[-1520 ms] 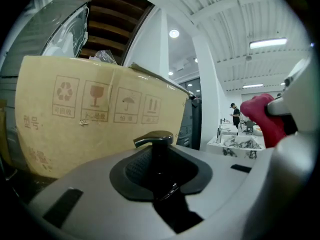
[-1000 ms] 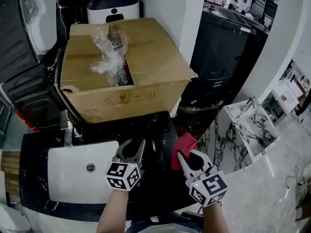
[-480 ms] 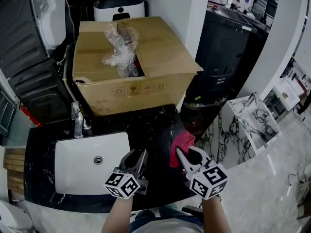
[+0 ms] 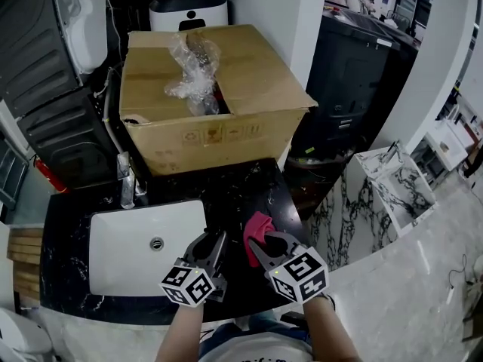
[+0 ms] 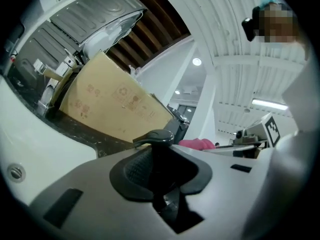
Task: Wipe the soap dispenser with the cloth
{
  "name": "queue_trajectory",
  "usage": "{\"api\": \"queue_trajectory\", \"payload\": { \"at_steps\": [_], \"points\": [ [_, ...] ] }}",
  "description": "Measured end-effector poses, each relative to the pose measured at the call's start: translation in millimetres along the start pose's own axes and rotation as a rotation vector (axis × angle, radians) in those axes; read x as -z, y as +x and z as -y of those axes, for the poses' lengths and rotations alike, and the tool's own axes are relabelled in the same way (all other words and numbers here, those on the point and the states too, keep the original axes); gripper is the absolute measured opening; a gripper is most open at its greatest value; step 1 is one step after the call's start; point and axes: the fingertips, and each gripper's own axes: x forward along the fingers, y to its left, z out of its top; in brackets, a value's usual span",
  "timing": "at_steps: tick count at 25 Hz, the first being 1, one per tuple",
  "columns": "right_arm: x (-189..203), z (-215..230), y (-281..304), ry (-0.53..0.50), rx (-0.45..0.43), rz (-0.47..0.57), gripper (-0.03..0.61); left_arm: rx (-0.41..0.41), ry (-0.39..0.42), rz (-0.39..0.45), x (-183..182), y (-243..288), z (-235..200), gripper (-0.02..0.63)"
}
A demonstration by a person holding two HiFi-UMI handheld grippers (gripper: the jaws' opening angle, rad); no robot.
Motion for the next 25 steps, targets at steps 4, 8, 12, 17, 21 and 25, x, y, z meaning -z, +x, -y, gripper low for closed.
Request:
{"api": "queue_trajectory", "payload": {
  "at_steps": [4,8,12,17,21,25],
  "points": [
    [12,-8,14,-0.017,-0.021,-0.061,0.051,-0.021,-0.040,0.011,0,-5,-7,0.092],
    [29,4,20,0.014,-0.002,-0.135,0.051,-0.038,-0.054,0.014,0,-9,-14,0.095],
    [48,21,20,0.060,0.046,-0.199,0.051,-0.025,-0.026,0.011,0,-6,-10,0.094],
    [66,32,21,0.093,0.099,-0.264,0.051,-0.009,0.028,-0.009,0,-2,-3,0.094],
    [56,35,14,0.115,0.101,-0.220,0.051,-0.013,0.010,-0.012,1,-3,-6,0.094],
    [16,32,7,0.126,0.064,-0.075,0.051,-0.016,0.006,-0.011,0,-4,-7,0.094]
  ]
}}
